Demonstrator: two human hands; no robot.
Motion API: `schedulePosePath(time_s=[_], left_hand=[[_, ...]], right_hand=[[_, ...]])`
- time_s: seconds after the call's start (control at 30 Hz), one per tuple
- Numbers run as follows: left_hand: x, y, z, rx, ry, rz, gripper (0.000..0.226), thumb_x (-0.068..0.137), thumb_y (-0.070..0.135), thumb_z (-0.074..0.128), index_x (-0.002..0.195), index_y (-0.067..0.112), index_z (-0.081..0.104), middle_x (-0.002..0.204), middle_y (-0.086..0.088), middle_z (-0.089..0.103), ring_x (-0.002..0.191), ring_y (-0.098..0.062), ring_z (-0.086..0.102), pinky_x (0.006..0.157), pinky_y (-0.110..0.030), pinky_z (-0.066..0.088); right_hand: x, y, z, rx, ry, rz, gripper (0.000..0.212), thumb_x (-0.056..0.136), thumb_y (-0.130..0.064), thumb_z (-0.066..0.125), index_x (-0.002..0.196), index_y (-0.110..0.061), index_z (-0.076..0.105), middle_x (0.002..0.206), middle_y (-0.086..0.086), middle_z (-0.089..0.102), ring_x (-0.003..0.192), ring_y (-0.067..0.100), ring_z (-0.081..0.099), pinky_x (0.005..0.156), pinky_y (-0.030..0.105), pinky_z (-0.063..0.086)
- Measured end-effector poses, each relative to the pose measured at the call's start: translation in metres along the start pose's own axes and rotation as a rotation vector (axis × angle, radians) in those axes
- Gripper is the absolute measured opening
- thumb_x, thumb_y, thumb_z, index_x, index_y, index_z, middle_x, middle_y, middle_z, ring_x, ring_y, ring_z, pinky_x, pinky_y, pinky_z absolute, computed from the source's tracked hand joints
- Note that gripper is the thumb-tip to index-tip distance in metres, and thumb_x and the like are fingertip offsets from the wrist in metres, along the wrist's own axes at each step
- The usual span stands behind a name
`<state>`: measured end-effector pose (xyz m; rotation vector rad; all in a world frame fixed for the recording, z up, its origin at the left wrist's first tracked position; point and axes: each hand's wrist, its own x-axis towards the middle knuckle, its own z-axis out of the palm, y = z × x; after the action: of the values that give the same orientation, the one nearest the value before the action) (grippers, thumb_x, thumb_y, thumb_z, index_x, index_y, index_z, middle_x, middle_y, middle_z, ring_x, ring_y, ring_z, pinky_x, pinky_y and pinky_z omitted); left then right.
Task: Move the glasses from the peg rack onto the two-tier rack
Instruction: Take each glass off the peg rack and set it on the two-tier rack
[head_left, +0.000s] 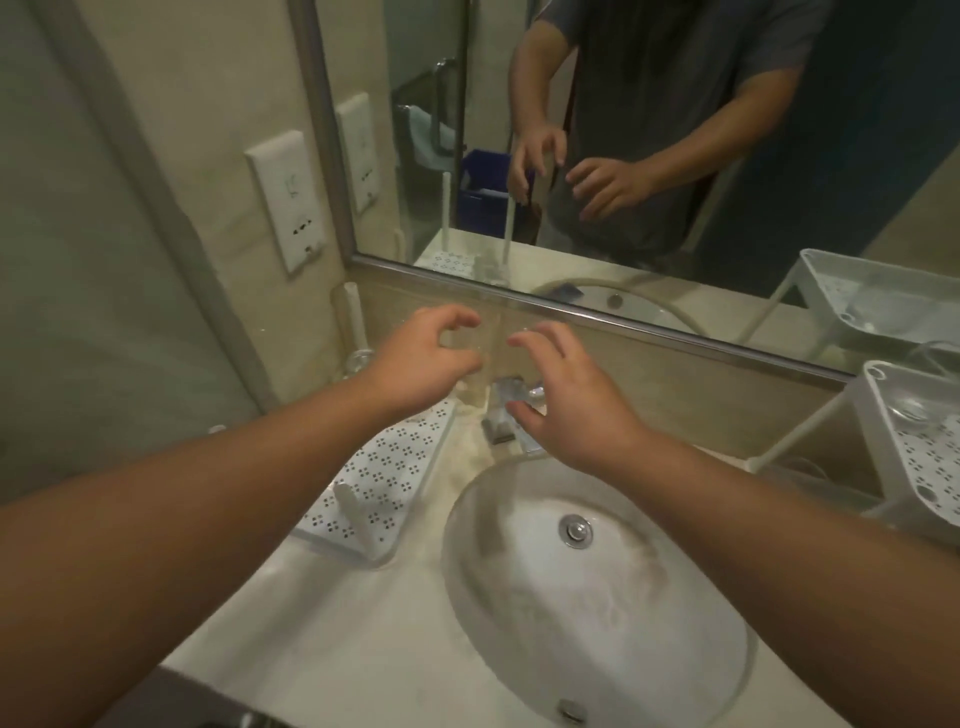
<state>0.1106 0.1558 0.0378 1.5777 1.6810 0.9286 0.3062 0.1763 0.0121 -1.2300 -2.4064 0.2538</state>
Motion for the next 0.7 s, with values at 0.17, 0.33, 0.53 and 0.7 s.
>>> schedulePosePath(time_s=[0.17, 0.33, 0.53, 0.7], left_hand=[[-0.004, -0.04, -0.036, -0.168, 0.08, -0.119, 0.03, 0.088, 0.014, 0.069, 0.117, 0.023, 0.067, 0.112, 0.004, 0.065, 0.098, -0.008, 0.063, 0.075, -0.023, 0.047], [-0.004, -0.075, -0.061, -0.251, 0.144, -0.212, 0.026, 0.088, 0.017, 0.067, 0.111, 0.029, 0.068, 0.11, 0.009, 0.066, 0.1, -0.008, 0.061, 0.079, -0.028, 0.046], [-0.001, -0.104, -0.07, -0.305, 0.186, -0.352, 0.032, 0.089, 0.021, 0.064, 0.119, 0.029, 0.062, 0.106, 0.009, 0.064, 0.088, -0.008, 0.06, 0.066, -0.027, 0.044], [0.0, -0.12, -0.063, -0.285, 0.13, -0.419, 0.044, 0.09, 0.017, 0.062, 0.133, 0.025, 0.056, 0.107, 0.007, 0.061, 0.076, -0.012, 0.06, 0.062, -0.027, 0.049]], right_hand=[[0.025, -0.021, 0.035, 0.059, -0.034, 0.009, 0.056, 0.083, -0.026, 0.072, 0.133, -0.026, 0.048, 0.126, 0.0, 0.049, 0.113, 0.023, 0.054, 0.091, 0.035, 0.046], [0.048, -0.034, 0.074, 0.064, -0.108, 0.037, 0.051, 0.084, -0.029, 0.07, 0.131, -0.026, 0.05, 0.126, 0.0, 0.051, 0.112, 0.022, 0.054, 0.09, 0.035, 0.046], [0.078, -0.036, 0.12, 0.017, -0.211, 0.088, 0.057, 0.085, -0.032, 0.07, 0.137, -0.026, 0.047, 0.135, 0.001, 0.051, 0.115, 0.024, 0.055, 0.086, 0.032, 0.043], [0.104, -0.036, 0.152, 0.0, -0.338, 0.152, 0.07, 0.082, -0.034, 0.072, 0.144, -0.025, 0.039, 0.143, 0.005, 0.045, 0.125, 0.027, 0.05, 0.094, 0.035, 0.043]])
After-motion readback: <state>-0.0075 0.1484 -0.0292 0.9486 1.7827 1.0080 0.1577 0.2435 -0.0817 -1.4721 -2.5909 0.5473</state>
